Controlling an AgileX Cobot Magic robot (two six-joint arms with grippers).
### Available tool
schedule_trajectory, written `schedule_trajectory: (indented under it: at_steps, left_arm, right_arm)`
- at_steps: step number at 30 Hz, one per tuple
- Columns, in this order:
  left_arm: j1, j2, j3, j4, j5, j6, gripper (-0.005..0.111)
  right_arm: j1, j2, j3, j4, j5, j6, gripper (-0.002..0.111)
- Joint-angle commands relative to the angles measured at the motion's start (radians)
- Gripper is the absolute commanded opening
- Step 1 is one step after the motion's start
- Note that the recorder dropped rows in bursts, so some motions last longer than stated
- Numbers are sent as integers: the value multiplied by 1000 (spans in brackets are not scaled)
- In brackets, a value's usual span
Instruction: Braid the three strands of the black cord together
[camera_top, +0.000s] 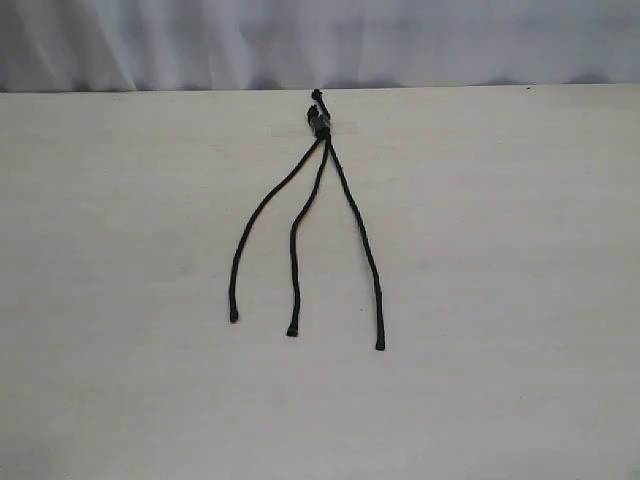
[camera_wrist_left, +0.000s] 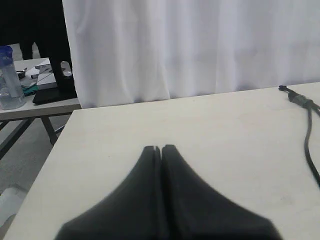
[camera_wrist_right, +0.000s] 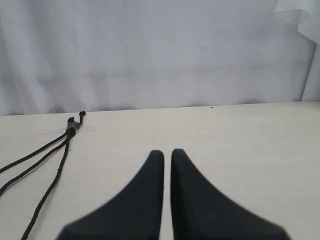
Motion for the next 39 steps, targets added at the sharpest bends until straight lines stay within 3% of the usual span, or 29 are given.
schedule_trajectory:
  at_steps: [1,14,16,20,25,28,32,35,39]
  left_arm:
    - [-1,-4,2,4,-11,-6,0]
    - [-1,-4,2,4,-12,-6,0]
    - [-1,-4,2,-18,-45,-17,0]
    - [-1,-4,2,-310,-124,-137,0]
    - [-1,-4,2,-346,-338,-147,0]
    - [-1,-4,2,-348,-427,-225,0]
    - [-1,-4,2,-293,-573,-339,0]
    - [-1,-4,-10,-93,-596,-401,0]
    - [-1,45,-137,165,-577,-550,0]
  right_arm:
    - [1,-7,2,1,0,-1,5]
    - [1,-7,2,1,-56,-1,5]
    - [1,-7,2,1,-65,-1,5]
    - [1,-7,2,59,-159,-1,5]
    - [1,-7,2,352,-363,26,5]
    - [1,-7,2,387,-452,29,5]
    - [1,-7,-72,208,-371,58,5]
    - [1,81,-153,59,-329,192,5]
    - [3,366,-268,-114,-314,315,5]
